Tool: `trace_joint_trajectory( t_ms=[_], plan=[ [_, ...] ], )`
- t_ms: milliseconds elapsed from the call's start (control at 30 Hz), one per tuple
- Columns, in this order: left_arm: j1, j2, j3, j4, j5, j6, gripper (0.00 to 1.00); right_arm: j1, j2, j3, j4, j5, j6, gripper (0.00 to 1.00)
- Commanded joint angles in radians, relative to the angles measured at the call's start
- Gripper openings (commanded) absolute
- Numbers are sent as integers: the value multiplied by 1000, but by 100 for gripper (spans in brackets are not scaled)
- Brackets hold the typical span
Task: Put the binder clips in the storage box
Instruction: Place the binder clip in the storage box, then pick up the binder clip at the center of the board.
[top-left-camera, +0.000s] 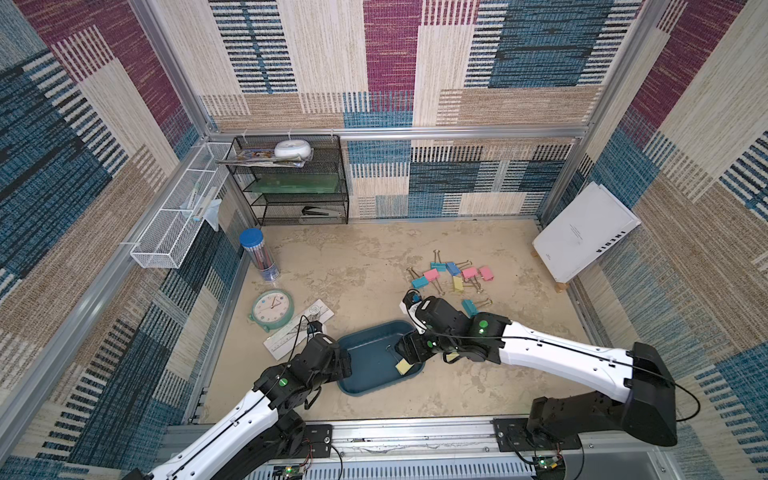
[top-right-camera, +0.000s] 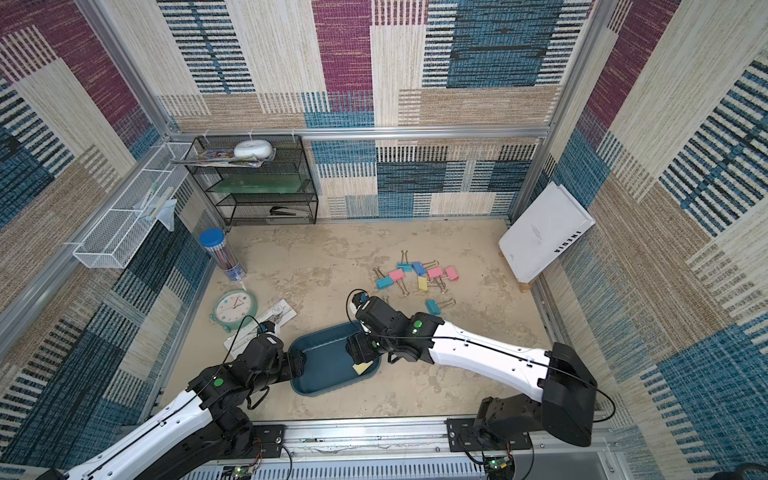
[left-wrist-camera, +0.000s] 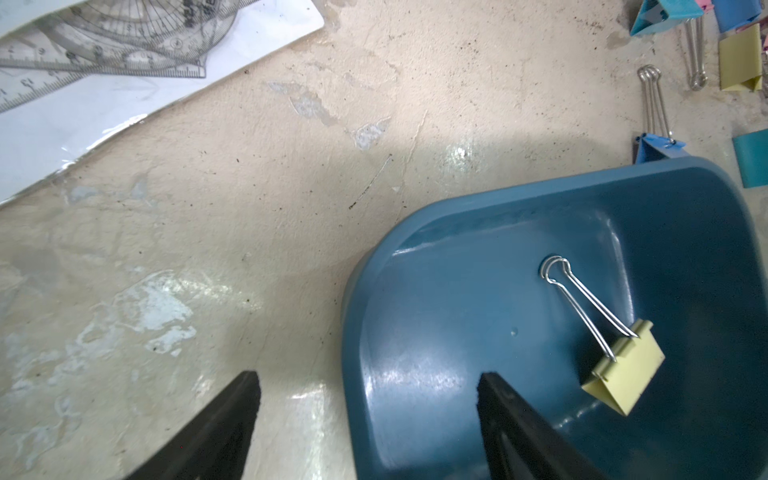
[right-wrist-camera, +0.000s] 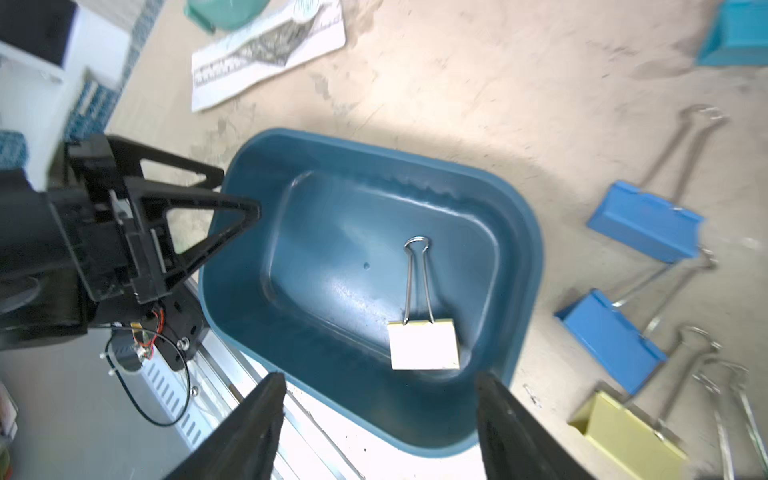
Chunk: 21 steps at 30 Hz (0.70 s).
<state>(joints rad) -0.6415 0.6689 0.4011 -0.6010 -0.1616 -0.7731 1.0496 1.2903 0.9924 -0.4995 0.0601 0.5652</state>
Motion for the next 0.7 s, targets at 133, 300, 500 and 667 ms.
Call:
trace_joint_trajectory(
  t_ms=[133, 300, 500, 667],
  plan=[
    [1, 0, 11, 27, 15, 20, 86, -157, -234, -305, -97, 37, 155, 79],
    [0, -1, 2, 53, 34, 15, 86, -167, -262, -384, -38, 26, 193, 81],
    [1, 2, 11, 44, 33, 22, 86, -170, -179, -378, 21, 14, 180, 81],
    [1, -12, 2, 38, 33, 14, 86, -181, -109, -379, 47, 26, 173, 81]
  ],
)
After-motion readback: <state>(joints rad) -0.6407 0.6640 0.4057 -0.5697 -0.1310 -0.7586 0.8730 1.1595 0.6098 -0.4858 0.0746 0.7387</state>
